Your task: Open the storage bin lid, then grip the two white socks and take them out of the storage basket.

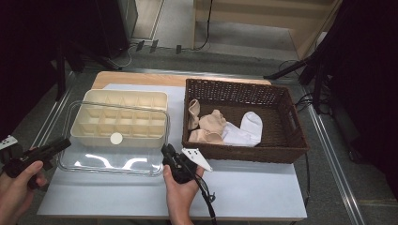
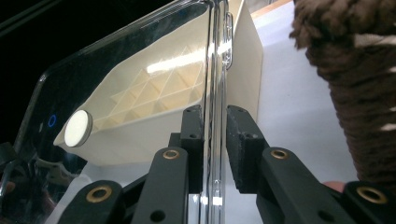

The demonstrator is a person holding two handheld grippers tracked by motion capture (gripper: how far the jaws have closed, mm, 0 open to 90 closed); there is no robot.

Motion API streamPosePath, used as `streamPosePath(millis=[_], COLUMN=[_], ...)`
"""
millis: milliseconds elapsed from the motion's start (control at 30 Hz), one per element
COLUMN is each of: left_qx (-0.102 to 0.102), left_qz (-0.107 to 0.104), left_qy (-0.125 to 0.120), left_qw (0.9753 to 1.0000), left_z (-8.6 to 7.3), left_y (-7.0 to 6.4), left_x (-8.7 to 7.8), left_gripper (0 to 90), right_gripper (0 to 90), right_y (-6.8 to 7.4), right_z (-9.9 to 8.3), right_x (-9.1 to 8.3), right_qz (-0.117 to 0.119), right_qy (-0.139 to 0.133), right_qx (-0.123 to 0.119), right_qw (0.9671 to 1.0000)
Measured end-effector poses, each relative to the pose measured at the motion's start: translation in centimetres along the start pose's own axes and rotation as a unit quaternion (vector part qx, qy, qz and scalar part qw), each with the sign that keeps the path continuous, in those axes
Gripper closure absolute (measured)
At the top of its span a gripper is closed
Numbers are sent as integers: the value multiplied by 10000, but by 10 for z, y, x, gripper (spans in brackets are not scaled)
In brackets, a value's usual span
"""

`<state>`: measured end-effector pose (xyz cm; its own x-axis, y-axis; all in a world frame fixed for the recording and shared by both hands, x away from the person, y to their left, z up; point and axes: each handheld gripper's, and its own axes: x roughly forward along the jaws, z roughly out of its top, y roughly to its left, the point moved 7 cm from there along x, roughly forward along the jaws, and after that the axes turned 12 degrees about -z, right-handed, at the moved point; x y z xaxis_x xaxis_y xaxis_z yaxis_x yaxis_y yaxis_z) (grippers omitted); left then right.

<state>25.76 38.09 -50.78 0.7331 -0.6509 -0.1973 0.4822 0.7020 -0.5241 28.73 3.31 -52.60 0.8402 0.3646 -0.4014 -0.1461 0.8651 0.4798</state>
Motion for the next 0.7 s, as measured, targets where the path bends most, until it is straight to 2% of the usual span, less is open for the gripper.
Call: streamPosePath(millis=[133, 433, 700], left_qx=[11, -151, -108], left_qz=[5, 52, 1], left_qy=[3, 29, 112], left_qw=[10000, 9999, 9999], left_z=[-6, -23, -31], left_y=[-2, 1, -5], left_x=[-3, -5, -9], left_gripper=[675, 666, 666], right_gripper=[788, 791, 788], right_y=[-2, -7, -13], right_z=[-4, -15, -18], right_x=[-3, -5, -11], right_qz=[-41, 71, 211], right_qy=[27, 185, 275], right_qx=[-137, -45, 124], right_qw=[9999, 9998, 9993])
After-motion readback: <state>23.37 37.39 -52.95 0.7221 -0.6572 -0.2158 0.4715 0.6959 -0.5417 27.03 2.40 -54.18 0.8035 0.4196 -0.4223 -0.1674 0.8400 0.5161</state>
